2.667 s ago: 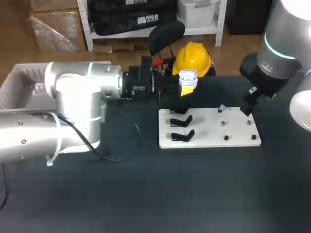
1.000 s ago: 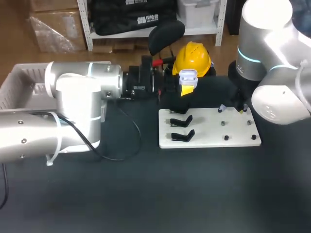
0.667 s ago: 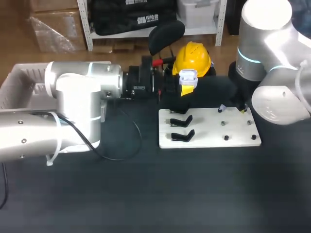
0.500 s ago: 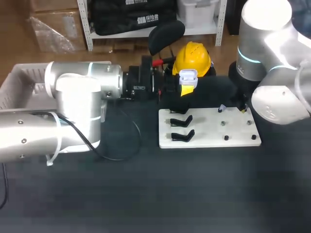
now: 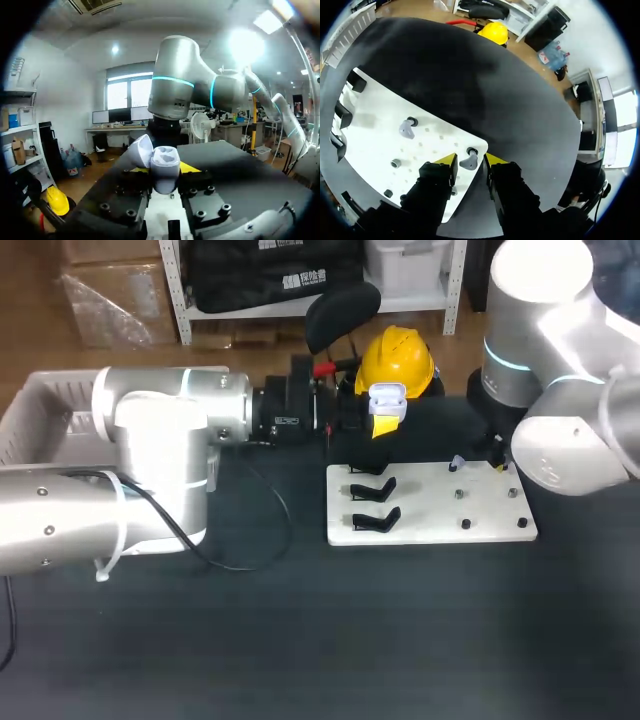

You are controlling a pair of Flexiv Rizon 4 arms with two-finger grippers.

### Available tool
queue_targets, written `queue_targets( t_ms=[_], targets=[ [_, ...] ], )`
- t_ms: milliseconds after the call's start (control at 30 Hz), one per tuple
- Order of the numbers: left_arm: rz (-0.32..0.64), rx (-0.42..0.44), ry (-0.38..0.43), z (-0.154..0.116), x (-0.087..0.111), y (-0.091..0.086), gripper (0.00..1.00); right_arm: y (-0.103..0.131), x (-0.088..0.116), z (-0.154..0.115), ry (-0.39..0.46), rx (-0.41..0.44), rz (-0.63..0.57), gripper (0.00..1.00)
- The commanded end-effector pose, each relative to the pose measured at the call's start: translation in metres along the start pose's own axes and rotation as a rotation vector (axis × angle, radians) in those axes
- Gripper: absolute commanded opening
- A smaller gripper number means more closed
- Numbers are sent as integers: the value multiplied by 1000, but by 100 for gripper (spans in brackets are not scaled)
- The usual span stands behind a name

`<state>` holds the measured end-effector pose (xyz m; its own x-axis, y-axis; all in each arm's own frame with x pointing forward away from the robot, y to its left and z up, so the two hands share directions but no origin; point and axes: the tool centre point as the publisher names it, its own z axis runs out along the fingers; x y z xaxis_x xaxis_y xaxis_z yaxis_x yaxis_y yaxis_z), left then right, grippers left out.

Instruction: Pick up each earbud case from the left stands, insert the matching earbuds, close the lid, and place the case in the box.

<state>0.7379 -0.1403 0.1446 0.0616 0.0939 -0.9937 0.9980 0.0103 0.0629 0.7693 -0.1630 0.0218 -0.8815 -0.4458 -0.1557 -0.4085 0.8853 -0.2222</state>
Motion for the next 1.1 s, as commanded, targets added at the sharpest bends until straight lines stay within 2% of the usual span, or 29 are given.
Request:
queue_targets(
  t_ms=[33,167,233,267,300,333,600,733,967,1100],
  targets=[
    [6,-8,-6,0,1,-3,0,1,-4,3,6,1,2,31],
    [6,-8,-6,0,1,-3,0,1,-5,3,5,1,5,30],
    [6,-8,-6,0,1,-3,0,1,-5,4,10,2,11,26],
    [6,-8,-6,0,1,-3,0,1,-5,4,10,1,11,18],
    [6,-8,-6,0,1,-3,0,1,-5,4,11,5,10,15],
    [6,-8,-6,0,1,-3,0,1,-5,4,15,7,9,0],
    [6,-8,-6,0,1,-3,0,0,-3,-10,10,31,34,0],
    [6,-8,-6,0,1,-3,0,-2,-3,-33,4,39,50,0],
    [6,-8,-6,0,1,-3,0,5,6,-92,7,15,57,0],
    [6,-8,-6,0,1,-3,0,7,12,-114,12,-4,62,0]
  ],
)
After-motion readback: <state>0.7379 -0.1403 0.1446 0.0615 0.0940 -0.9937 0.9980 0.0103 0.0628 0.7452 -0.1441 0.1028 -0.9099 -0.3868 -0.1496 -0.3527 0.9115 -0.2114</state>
